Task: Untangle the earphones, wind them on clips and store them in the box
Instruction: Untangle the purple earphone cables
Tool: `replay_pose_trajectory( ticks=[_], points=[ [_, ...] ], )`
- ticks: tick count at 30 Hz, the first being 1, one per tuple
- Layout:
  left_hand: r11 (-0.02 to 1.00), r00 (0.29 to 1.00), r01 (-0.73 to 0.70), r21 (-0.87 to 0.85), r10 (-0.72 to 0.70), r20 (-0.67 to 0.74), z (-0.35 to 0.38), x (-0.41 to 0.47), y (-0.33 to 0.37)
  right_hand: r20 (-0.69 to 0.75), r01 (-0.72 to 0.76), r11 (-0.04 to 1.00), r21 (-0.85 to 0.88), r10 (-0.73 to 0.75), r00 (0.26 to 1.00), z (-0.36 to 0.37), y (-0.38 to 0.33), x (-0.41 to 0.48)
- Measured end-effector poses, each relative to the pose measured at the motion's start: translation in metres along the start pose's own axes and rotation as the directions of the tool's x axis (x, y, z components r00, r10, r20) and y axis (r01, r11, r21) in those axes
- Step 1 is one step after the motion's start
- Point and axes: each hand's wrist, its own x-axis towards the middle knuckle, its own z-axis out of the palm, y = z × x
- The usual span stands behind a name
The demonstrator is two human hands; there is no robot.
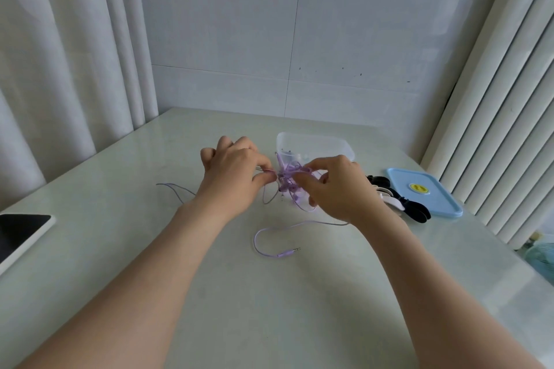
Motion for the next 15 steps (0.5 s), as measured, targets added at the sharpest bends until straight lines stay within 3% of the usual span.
replay_pose_trajectory(
  ticks=[3,7,10,15],
  points=[
    [0.997,0.999,0.047,-0.061,-0.047,-0.012,-0.002,0.002,0.001,-0.006,-0.084,0.941,0.329,0.091,0.996,-0.008,-0.005,0.001],
    [0.969,0.995,0.101,-0.223,-0.097,0.03,0.0,0.003,0.005,0.087,-0.238,0.736,0.634,0.238,0.967,-0.015,-0.01,0.0],
    [0.902,0.985,0.169,-0.397,-0.164,0.046,0.0,0.005,0.004,0.067,-0.237,0.655,0.717,0.274,0.96,-0.018,-0.015,-0.001],
    [0.799,0.954,0.288,-0.529,-0.289,0.082,-0.009,0.006,0.008,-0.069,-0.156,0.663,0.732,0.3,0.951,-0.018,-0.015,0.001]
  ],
)
